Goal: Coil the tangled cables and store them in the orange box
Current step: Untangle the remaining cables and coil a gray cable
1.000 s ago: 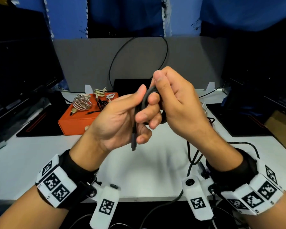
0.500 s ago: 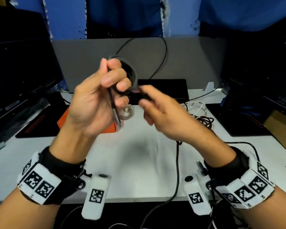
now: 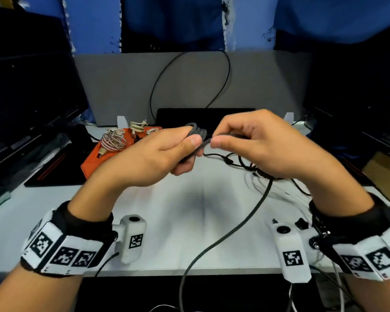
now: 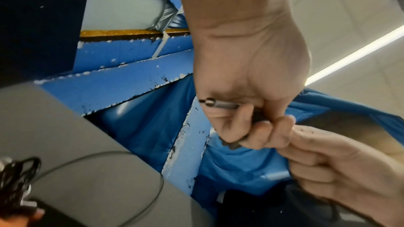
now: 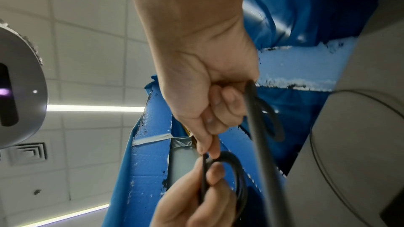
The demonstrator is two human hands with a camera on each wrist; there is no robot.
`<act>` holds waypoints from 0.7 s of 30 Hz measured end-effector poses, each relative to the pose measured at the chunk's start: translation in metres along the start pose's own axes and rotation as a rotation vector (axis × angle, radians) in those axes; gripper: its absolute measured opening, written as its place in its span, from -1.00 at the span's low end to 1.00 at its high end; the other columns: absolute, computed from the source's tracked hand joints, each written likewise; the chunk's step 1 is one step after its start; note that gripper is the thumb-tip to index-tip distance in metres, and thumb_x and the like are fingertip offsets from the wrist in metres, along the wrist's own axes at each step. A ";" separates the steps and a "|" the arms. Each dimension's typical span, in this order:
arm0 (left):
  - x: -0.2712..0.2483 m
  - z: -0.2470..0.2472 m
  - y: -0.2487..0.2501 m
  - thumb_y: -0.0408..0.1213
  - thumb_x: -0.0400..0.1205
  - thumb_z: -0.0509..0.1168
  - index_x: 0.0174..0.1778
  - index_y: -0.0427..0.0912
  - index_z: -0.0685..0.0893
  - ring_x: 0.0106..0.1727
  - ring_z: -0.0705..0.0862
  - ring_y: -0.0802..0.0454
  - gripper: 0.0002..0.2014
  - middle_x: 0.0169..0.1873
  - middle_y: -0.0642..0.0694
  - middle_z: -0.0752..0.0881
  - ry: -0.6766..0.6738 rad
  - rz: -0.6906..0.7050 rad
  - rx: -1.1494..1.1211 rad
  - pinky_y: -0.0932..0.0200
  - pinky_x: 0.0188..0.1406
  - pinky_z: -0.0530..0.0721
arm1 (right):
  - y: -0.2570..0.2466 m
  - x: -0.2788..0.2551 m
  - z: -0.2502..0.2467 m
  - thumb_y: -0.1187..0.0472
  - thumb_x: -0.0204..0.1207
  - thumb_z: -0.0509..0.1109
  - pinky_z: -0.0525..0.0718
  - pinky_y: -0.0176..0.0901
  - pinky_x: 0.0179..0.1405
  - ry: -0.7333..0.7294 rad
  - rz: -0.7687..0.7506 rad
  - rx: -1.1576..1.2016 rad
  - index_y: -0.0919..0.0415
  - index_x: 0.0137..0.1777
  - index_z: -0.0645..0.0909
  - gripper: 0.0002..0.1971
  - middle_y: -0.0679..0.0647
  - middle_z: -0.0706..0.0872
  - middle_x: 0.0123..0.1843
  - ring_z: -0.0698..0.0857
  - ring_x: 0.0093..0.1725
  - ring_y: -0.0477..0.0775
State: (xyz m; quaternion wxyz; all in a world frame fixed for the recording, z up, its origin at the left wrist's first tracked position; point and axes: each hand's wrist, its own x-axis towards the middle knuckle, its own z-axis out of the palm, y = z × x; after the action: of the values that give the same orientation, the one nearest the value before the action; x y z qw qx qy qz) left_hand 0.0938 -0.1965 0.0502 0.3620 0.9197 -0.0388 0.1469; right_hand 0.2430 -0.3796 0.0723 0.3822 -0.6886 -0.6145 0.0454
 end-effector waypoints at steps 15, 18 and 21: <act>-0.013 -0.068 -0.004 -0.15 0.92 -0.01 0.00 -0.33 0.54 -0.43 0.34 0.02 -0.63 -0.48 0.00 0.34 0.235 0.373 -1.760 0.14 -0.56 0.38 | 0.043 0.017 0.006 -0.14 0.74 0.31 0.48 -0.11 -0.33 -0.087 0.242 -0.150 0.02 -0.17 0.66 -0.67 -0.12 0.59 -0.42 0.49 -0.45 -0.12; -0.015 -0.075 -0.012 -0.16 0.92 0.01 -0.03 -0.28 0.61 -0.43 0.47 0.04 -0.62 -0.49 -0.02 0.48 0.435 0.284 -1.650 0.17 -0.54 0.49 | 0.043 0.012 0.007 -0.24 0.66 0.37 0.54 -0.12 -0.16 -0.223 0.328 -0.322 -0.16 0.15 0.64 -0.76 -0.14 0.67 -0.17 0.64 -0.20 -0.13; -0.008 -0.057 -0.002 -0.07 0.91 -0.02 -0.09 -0.05 0.59 -0.46 0.38 0.22 -0.63 -0.55 0.08 0.44 0.504 0.100 -1.269 0.35 -0.53 0.45 | 0.031 0.011 0.014 -0.41 0.54 0.34 0.57 -0.19 0.23 -0.033 0.187 -0.213 -0.27 0.74 0.22 -0.21 -0.18 0.59 0.33 0.62 0.28 -0.15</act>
State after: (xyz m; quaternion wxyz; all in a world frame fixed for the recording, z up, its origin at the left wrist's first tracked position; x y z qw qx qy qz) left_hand 0.0728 -0.1565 0.0862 0.8218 0.4643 -0.0742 0.3218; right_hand 0.2631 -0.3623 0.0488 0.2910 -0.7787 -0.5553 0.0266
